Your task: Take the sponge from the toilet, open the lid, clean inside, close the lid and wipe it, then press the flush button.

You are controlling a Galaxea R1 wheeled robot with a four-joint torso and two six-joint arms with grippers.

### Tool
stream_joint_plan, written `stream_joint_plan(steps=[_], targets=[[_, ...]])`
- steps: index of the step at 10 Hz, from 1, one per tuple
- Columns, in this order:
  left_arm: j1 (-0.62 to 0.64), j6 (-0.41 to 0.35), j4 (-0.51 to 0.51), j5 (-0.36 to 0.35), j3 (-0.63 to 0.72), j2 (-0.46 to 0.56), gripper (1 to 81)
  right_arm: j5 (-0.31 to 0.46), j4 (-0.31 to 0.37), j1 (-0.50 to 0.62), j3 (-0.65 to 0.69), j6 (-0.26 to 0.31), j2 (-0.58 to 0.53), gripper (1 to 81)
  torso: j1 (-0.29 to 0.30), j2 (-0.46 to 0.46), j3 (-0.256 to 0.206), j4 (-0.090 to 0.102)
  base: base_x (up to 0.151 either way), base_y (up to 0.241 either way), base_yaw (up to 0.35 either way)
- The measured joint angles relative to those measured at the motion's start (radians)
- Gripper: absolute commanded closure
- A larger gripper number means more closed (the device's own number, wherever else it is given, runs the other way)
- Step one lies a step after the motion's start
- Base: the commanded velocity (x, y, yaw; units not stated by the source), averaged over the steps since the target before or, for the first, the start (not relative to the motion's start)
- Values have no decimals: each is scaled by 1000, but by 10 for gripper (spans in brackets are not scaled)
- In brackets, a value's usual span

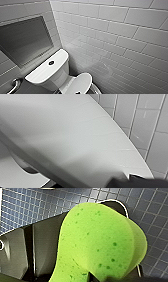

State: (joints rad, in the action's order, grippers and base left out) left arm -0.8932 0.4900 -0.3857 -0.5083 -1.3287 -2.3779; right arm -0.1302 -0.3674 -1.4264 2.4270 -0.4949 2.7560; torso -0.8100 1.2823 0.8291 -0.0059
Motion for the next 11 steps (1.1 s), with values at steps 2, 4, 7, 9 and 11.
stream_joint_plan(steps=[2, 4, 7, 9, 11], targets=[[6, 94, 0, -35, 5, 14, 10, 0, 0, 0, 0, 0, 6, 811, 0, 0, 0, 0, 0, 0, 0], [6, 150, -3, -85, 23, 33, 10, 0, 0, 0, 0, 0, 7, 811, 0, 0, 0, 0, 0, 0, 0], [5, 216, -8, -137, 39, 71, 10, 0, 0, 0, 0, 0, 7, 811, 0, 0, 0, 0, 0, 0, 0], [0, 244, -12, -168, 44, 108, 10, 0, 0, 0, 0, 0, 7, 811, 0, 0, 0, 0, 0, 0, 0], [-17, 246, -19, -180, 44, 132, 10, 0, 0, 0, 0, 0, 7, 811, 0, 0, 0, 0, 0, 0, 0]])
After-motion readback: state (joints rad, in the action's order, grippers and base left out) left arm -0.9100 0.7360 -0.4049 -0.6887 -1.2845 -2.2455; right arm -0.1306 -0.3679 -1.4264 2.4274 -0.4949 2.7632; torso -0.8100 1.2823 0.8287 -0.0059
